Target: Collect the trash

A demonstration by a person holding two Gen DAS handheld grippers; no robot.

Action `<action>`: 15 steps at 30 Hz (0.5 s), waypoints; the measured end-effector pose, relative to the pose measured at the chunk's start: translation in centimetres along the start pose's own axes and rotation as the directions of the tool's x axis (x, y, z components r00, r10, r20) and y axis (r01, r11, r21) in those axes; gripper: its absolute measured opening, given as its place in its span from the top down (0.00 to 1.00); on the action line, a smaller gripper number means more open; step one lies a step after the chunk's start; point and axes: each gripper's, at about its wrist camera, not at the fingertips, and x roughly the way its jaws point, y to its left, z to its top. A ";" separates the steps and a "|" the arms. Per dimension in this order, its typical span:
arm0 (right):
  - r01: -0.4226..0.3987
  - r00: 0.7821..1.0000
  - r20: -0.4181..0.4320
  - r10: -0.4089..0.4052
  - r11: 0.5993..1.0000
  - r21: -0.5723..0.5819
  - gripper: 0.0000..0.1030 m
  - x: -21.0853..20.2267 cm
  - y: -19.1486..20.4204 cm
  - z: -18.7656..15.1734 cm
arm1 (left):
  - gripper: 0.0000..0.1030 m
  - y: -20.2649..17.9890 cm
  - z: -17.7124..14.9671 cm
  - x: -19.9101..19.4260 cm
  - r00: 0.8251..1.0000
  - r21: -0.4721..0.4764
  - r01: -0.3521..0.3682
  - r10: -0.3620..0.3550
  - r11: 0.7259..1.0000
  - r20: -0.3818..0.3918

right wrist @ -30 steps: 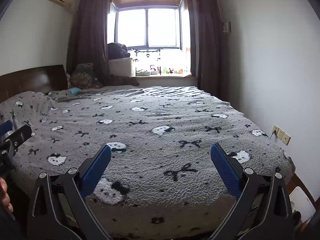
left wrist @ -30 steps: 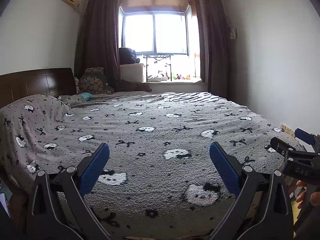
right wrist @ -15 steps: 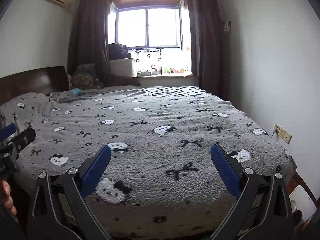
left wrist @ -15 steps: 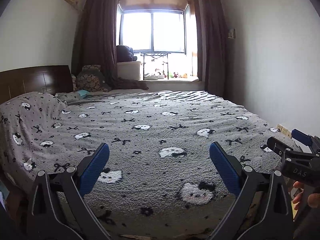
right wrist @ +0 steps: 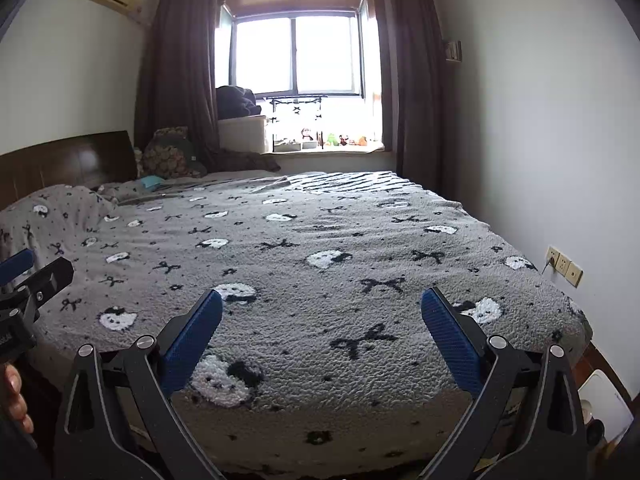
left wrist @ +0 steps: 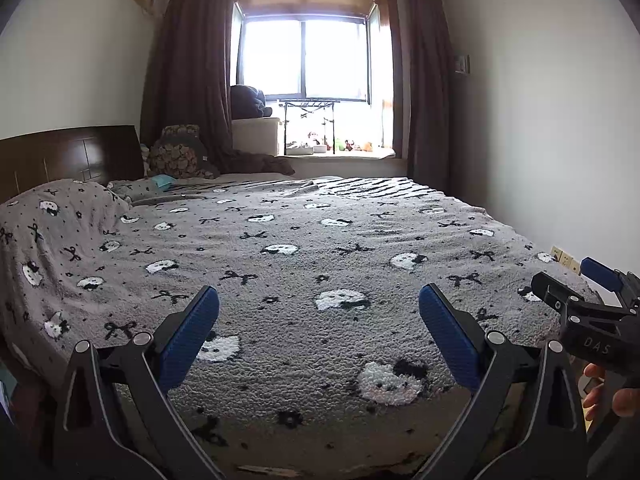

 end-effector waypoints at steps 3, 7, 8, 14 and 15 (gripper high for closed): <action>-0.003 1.000 0.001 0.003 1.000 0.001 0.03 0.0 0.0 0.0 | 0.08 -0.1 0.0 -0.1 1.000 0.000 0.000 0.000 1.000 0.001; -0.003 1.000 0.004 0.003 1.000 0.001 0.03 -0.1 0.0 0.1 | 0.08 -0.1 0.0 0.0 1.000 -0.002 0.003 -0.003 1.000 0.000; -0.003 1.000 0.004 0.003 1.000 0.001 0.03 -0.1 -0.1 0.1 | 0.08 -0.1 0.0 0.0 1.000 -0.002 0.003 -0.003 1.000 0.000; -0.010 1.000 0.003 0.010 1.000 0.006 0.03 -0.1 0.0 0.1 | 0.08 -0.1 0.0 0.0 1.000 -0.001 0.004 -0.004 1.000 0.000; -0.011 1.000 0.003 0.011 1.000 0.006 0.03 -0.1 0.0 0.1 | 0.08 -0.1 0.0 0.0 1.000 -0.001 0.004 -0.004 1.000 0.000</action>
